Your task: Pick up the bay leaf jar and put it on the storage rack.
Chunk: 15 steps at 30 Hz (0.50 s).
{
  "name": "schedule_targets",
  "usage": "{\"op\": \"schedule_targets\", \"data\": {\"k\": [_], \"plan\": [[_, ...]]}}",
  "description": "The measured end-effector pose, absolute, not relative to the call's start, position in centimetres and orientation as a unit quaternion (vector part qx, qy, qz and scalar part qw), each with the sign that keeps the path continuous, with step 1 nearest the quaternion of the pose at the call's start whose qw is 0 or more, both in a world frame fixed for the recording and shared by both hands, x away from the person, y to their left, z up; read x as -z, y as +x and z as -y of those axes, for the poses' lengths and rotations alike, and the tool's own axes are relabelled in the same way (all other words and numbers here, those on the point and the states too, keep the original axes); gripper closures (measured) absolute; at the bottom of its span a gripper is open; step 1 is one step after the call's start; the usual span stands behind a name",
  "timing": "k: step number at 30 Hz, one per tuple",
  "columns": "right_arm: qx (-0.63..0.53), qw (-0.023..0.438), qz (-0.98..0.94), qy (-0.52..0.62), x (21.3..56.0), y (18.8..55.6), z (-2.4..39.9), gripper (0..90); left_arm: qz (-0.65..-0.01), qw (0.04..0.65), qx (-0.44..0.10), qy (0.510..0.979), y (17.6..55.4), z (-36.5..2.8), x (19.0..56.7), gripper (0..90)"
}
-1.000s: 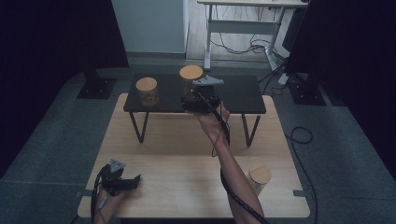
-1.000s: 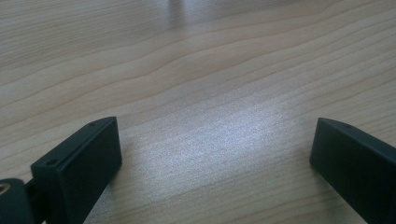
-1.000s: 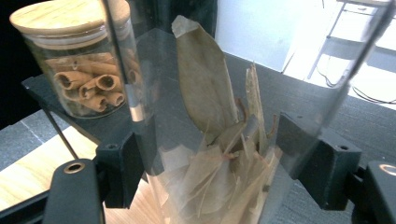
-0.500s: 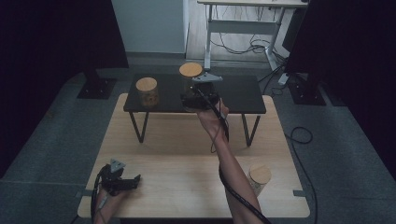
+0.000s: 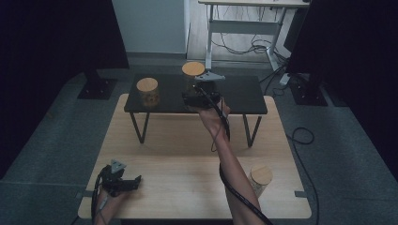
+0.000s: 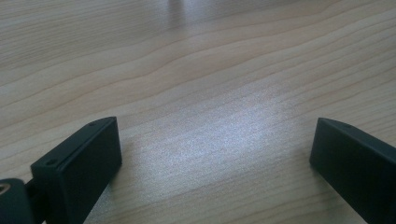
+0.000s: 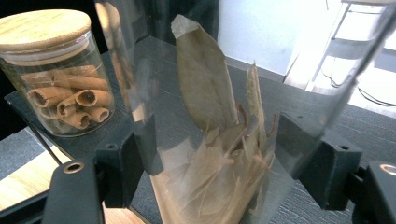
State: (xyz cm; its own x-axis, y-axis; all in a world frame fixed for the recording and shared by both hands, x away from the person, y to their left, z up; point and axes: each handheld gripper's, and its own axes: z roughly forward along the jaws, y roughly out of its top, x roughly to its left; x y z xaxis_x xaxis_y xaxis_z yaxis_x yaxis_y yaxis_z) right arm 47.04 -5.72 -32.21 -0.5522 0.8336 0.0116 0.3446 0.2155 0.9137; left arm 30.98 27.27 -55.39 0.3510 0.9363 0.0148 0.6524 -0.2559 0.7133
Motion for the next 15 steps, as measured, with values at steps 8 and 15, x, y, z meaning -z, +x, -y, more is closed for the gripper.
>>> {"op": "schedule_targets", "data": {"k": [8,15], "plan": [[-0.475,0.254,-0.741,0.4,32.39,47.05,5.7,23.0,-0.523,0.314,-0.226,0.76,30.98,-27.27,55.39,1.7],[-0.482,0.254,-0.737,0.399,32.53,47.18,5.98,9.3,-0.523,0.314,-0.226,0.759,30.98,-27.27,55.4,1.7]]}}
